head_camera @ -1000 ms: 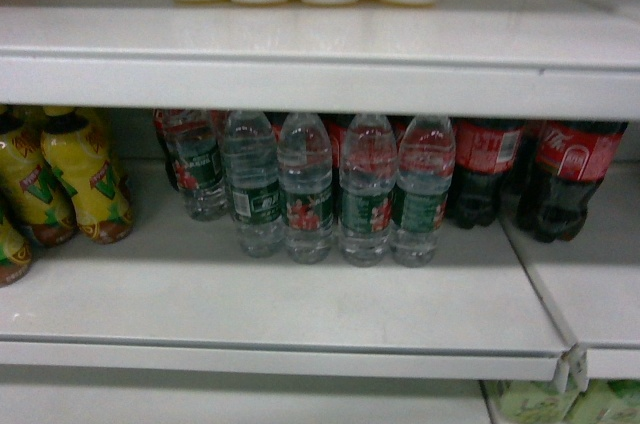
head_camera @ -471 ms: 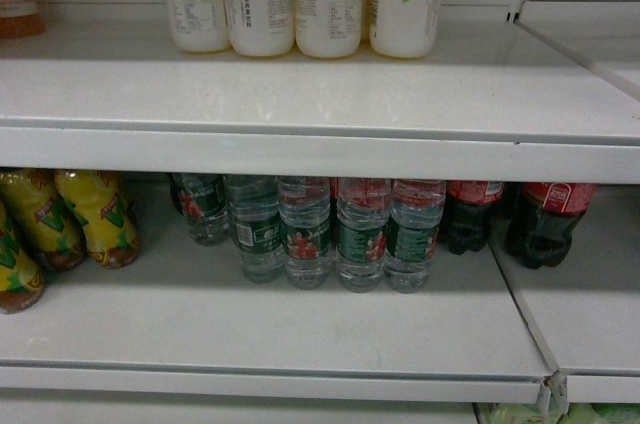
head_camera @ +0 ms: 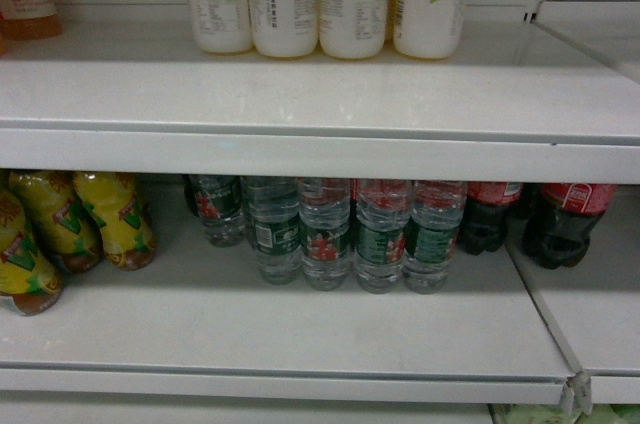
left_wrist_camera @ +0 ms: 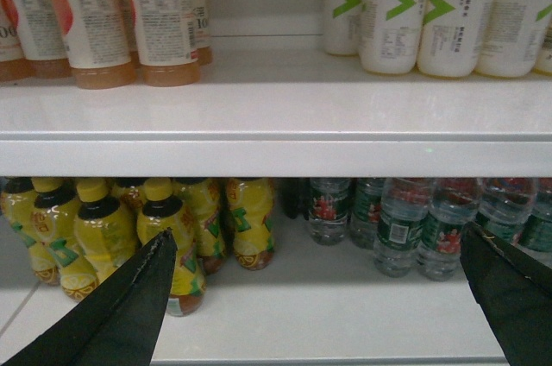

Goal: Move water from second to third shelf

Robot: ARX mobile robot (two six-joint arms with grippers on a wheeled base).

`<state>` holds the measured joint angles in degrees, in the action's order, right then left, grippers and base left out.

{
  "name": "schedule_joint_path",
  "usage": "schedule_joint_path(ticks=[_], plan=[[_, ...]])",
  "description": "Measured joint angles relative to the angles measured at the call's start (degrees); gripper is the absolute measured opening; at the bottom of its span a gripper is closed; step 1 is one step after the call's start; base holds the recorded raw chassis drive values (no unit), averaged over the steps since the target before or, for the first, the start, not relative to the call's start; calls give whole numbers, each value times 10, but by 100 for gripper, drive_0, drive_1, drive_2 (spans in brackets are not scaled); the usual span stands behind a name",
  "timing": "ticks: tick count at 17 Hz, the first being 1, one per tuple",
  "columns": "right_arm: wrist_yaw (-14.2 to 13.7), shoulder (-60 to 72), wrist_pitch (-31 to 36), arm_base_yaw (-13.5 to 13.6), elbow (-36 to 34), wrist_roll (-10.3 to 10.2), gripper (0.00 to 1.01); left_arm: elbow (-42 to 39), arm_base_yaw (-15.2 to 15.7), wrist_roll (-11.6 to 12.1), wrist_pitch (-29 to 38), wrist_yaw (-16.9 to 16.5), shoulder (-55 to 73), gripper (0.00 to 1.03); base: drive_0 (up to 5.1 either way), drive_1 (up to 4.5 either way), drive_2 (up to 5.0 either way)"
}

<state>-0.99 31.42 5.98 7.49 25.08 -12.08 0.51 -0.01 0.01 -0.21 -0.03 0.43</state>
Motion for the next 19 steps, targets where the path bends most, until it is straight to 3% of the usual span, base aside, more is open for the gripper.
schedule_joint_path(ticks=[19], plan=[[3,0,0,0,0,0,42,0,0,0,-2,1,0,98,-432,237,237]])
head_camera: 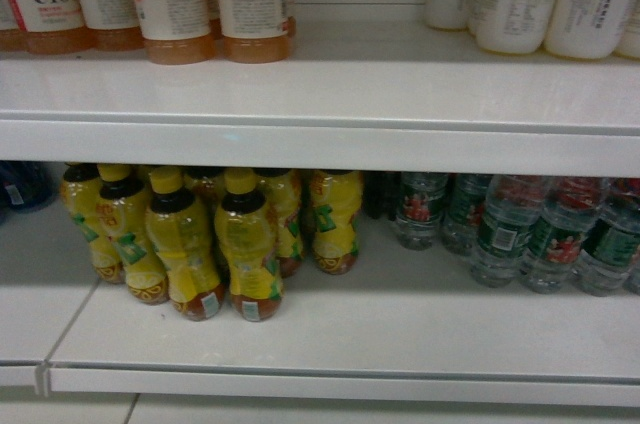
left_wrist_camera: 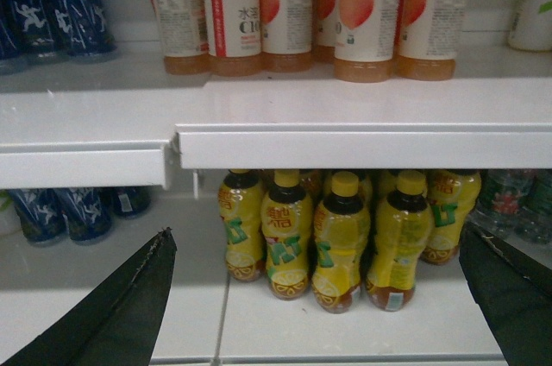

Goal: Move water from second to third shelf

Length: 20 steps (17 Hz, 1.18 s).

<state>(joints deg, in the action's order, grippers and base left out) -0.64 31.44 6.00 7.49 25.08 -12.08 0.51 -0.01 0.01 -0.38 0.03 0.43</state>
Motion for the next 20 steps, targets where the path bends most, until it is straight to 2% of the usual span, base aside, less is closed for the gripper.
schedule_joint_path(ticks=[20], plan=[[0,0,0,0,0,0,42,0,0,0,2,0,0,98,-432,237,237]])
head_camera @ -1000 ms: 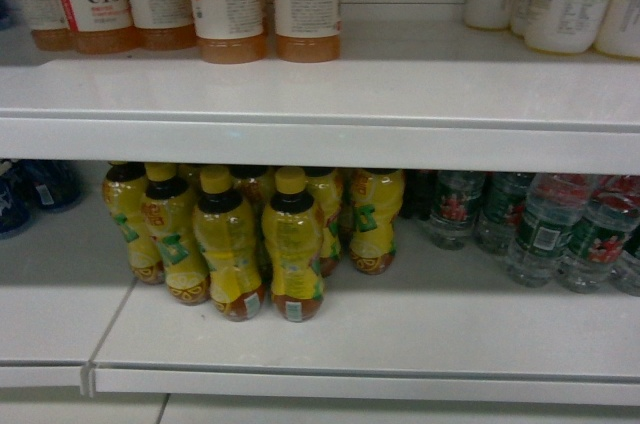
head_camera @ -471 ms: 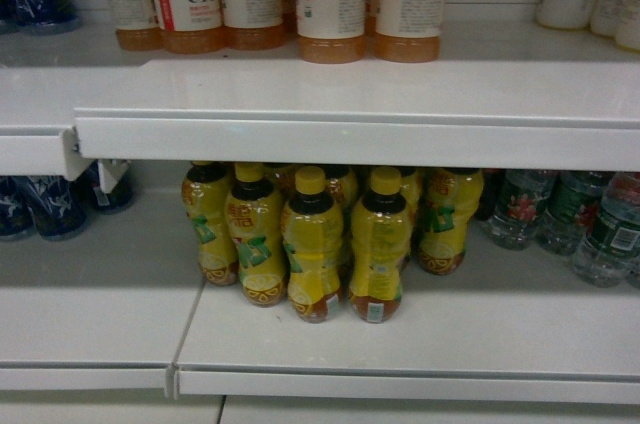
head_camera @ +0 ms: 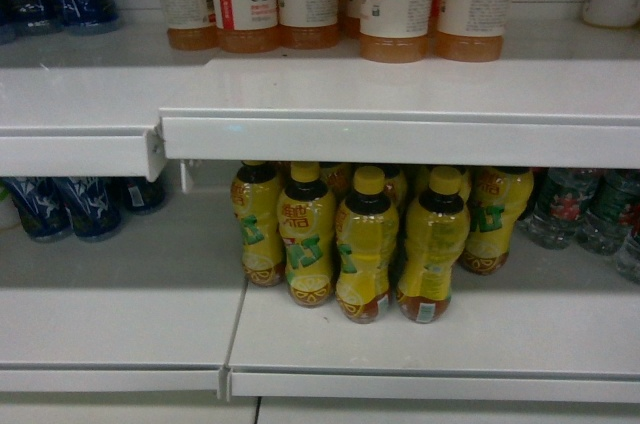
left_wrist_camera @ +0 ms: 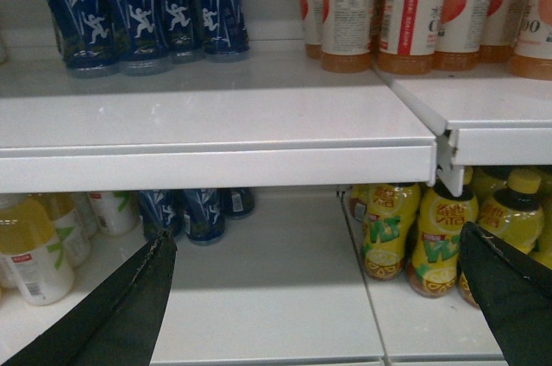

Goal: Move water from second to third shelf

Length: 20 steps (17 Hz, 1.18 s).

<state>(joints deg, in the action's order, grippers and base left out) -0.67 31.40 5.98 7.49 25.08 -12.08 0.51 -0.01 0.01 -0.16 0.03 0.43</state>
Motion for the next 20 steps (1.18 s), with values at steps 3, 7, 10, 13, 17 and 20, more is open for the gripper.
schedule_joint_path(ticks=[3,7,10,13,17,20], plan=[[0,1,-1,0,0,0,42,0,0,0,-1,0,0,98,-432,237,237],[0,0,-2,0,0,0,42,0,0,0,0,0,0,98,-445,235,235],[0,0,-2,0,0,0,42,0,0,0,1,0,0,98,-484,229,229],[0,0,0,0,0,0,42,0,0,0,1,0,0,98,-484,229,229],[0,0,-1,0,0,0,42,0,0,0,-1,0,0,98,-484,229,229],[0,0,-1,0,0,0,42,0,0,0,0,0,0,98,-478,231,231]])
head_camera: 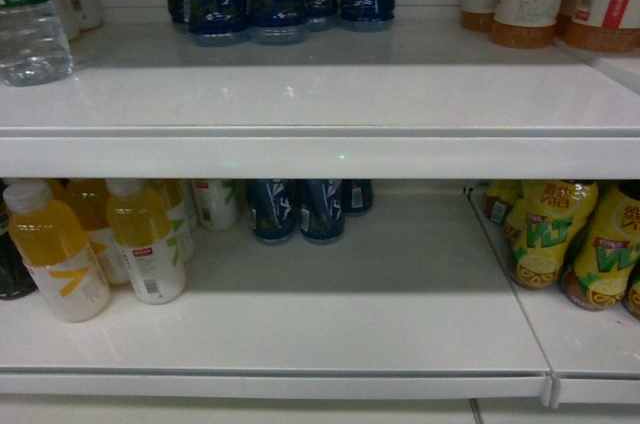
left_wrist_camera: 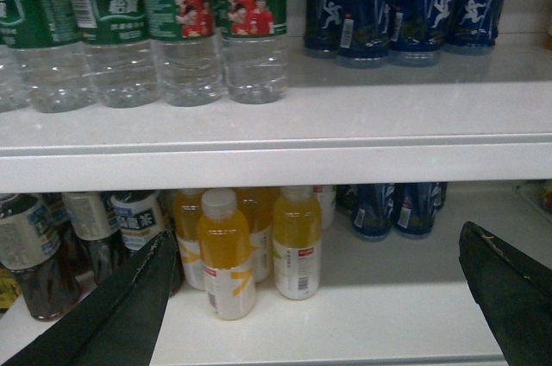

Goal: Move water from second to third shelf

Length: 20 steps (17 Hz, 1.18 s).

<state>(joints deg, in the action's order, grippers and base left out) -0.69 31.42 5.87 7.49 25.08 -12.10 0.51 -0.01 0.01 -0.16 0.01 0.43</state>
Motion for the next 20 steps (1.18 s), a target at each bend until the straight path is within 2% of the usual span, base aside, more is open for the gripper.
schedule_joint_path(ticks=[20], plan=[[0,0,2,0,0,0,42,0,0,0,0,0,0,98,-359,174,174]])
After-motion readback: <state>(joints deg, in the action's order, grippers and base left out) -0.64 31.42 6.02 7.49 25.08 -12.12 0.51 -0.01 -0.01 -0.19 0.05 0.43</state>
